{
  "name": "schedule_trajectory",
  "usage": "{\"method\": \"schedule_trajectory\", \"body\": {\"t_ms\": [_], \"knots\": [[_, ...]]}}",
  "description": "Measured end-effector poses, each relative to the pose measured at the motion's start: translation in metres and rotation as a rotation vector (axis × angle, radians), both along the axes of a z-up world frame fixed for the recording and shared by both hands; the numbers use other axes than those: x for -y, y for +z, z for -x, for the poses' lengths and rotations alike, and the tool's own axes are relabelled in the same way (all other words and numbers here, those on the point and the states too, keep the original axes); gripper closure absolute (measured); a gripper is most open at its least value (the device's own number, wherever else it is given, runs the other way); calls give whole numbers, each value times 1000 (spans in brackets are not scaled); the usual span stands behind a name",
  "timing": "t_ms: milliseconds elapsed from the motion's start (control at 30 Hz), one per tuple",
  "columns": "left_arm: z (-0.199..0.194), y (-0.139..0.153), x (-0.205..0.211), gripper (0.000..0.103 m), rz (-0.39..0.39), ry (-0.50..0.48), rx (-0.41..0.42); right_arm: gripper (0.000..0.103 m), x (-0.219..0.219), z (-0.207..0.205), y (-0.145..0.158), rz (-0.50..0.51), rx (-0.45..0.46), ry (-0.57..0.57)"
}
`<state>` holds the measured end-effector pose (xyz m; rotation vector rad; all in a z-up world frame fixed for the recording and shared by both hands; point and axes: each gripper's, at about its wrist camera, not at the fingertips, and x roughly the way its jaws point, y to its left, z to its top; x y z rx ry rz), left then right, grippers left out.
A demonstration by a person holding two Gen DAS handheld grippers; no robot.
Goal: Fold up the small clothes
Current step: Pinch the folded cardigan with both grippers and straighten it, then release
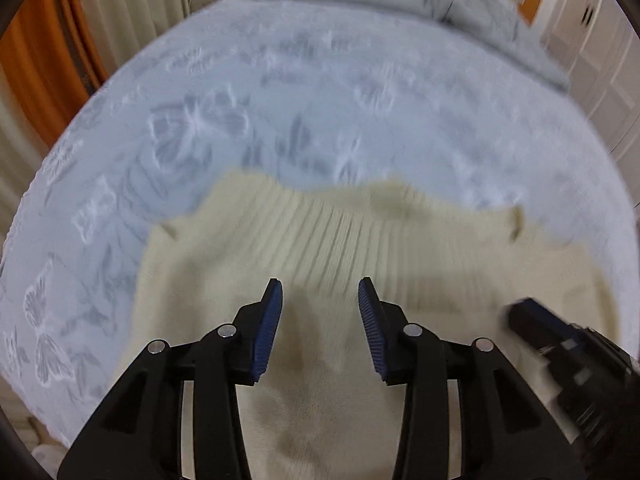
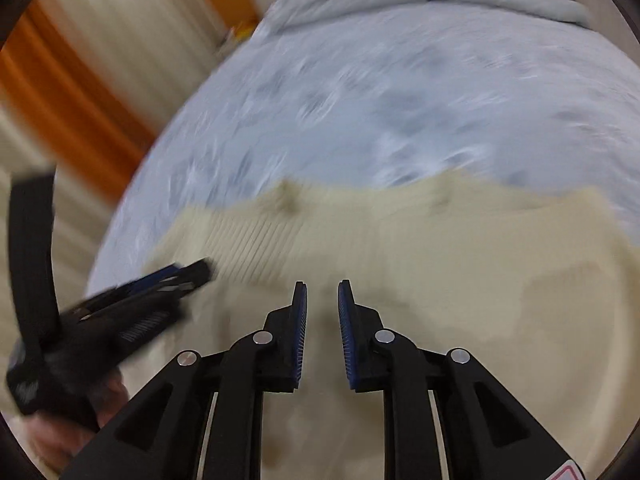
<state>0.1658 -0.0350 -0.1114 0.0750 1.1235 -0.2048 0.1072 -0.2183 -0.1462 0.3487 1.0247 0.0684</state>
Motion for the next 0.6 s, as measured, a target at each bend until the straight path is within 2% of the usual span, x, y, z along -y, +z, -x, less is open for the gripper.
{"method": "schedule_trajectory", "body": {"t_ms": [33, 100, 133, 167, 200, 233, 267, 300, 333, 367, 400, 467, 500, 533, 600], "knots": [[-3, -6, -3, 63, 0, 5, -12, 100, -3, -3, -8, 36, -12, 14], [-2, -6, -12, 63, 15, -12, 11, 101, 21, -4, -8, 93, -3, -2], [-3, -7, -15, 63, 11, -25, 11, 100, 41, 0, -7, 148, -19, -58], [-5, -6, -20, 63, 17, -49, 4, 100, 80, 7, -7, 199, -38, -162], [-6, -6, -22, 63, 21, -56, 1, 101, 116, 14, -10, 201, -63, -250], [-6, -6, -22, 63, 24, -61, -1, 103, 145, 21, -13, 176, -87, -310], [-6, -6, -22, 63, 24, -62, -3, 103, 173, 33, -15, 64, -74, -328], [-6, -6, -20, 63, 16, -59, -1, 103, 189, 43, -10, 11, -72, -351], [-6, -7, -18, 63, 5, -54, 3, 103, 195, 54, 4, 116, -81, -408], [-5, -7, -16, 63, -3, -44, 7, 103, 194, 63, 17, 163, -54, -412], [-3, -8, -15, 63, -4, -38, 8, 103, 195, 75, 32, 122, -1, -406], [0, -2, -17, 62, 8, -21, 8, 89, 196, 99, 43, 63, 39, -441], [3, 1, -20, 57, 12, -9, 11, 88, 196, 114, 44, 50, 30, -458], [8, 6, -26, 55, 21, 7, 15, 84, 192, 111, 40, 48, 12, -467], [19, 12, -36, 54, 37, 19, 19, 81, 185, 134, 33, 59, -36, -483]]}}
